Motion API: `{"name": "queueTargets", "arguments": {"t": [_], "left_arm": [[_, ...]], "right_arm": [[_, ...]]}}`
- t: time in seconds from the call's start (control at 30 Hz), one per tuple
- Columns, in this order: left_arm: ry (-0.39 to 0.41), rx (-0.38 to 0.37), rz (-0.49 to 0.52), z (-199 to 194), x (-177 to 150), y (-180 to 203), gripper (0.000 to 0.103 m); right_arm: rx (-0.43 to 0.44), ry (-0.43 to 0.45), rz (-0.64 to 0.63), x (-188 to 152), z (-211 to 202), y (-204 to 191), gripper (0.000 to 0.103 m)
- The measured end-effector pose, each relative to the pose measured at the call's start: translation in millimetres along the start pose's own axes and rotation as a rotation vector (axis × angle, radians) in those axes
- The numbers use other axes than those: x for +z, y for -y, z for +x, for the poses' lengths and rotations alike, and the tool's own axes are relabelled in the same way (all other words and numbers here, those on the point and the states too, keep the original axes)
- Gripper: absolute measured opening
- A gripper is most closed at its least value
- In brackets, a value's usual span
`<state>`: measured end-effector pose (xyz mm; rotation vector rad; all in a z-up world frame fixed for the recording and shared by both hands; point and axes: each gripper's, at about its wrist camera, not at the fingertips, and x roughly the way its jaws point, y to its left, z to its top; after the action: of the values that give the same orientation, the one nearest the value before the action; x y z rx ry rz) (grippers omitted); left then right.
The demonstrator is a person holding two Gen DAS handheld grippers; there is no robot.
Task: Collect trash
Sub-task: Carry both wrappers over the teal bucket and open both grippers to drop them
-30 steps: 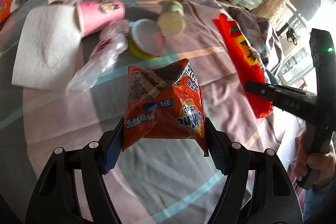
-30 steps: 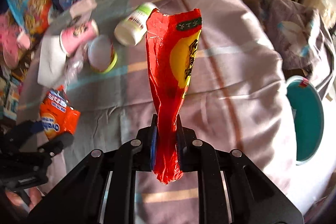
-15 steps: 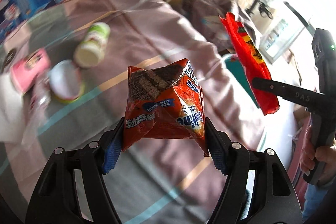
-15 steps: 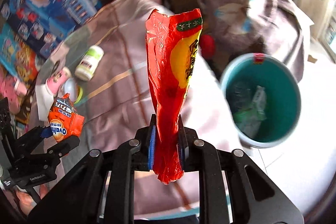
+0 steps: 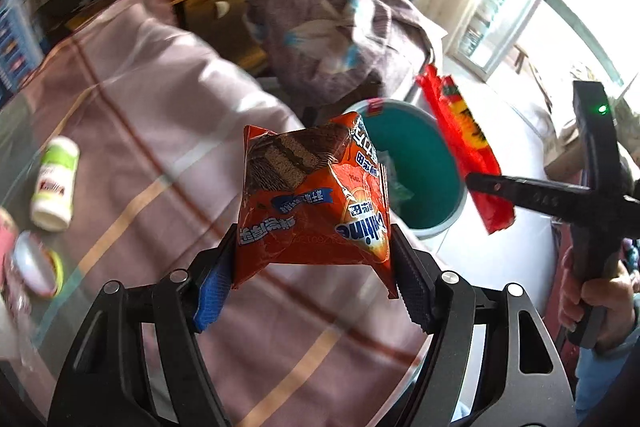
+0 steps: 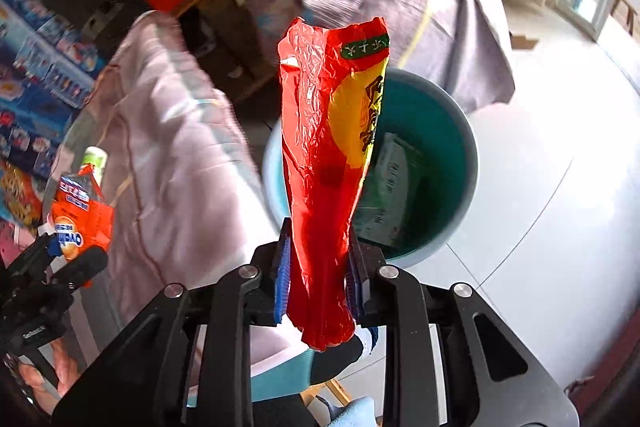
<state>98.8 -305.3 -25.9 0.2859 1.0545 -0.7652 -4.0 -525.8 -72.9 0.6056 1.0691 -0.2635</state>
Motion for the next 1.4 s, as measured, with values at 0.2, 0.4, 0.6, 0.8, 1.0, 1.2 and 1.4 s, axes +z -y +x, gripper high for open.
{"name": "queueTargets", "arguments": {"t": [0.2, 0.4, 0.6, 0.8, 1.0, 1.2, 1.4], "left_arm": [[-0.030, -0.013, 0.043, 26, 23, 21, 0.072], [-0.061, -0.026, 0.063, 52, 38, 33, 0.072], [-0.089, -0.044, 0.083, 71, 44, 45, 0.072], [-0.116, -0.074, 0.123, 91, 52, 68, 0.072], [-0.140, -0.071, 0.161, 109, 58, 87, 0.088], [-0.144, -0.061, 0.139, 109, 59, 81, 0.094], [-0.140, -0.056, 0.114, 103, 54, 70, 0.095]], "right_arm": [[0.000, -0.056, 0.044, 12, 30, 20, 0.033], [-0.002, -0.064, 0.076, 23, 43, 34, 0.067], [-0.020, -0.048, 0.124, 30, 37, 52, 0.075], [-0.063, -0.004, 0.191, 34, 22, 75, 0.078], [-0.083, -0.001, 0.217, 36, 17, 87, 0.078], [-0.084, -0.014, 0.224, 34, 20, 84, 0.082], [-0.089, -0.025, 0.215, 34, 20, 75, 0.082]]}}
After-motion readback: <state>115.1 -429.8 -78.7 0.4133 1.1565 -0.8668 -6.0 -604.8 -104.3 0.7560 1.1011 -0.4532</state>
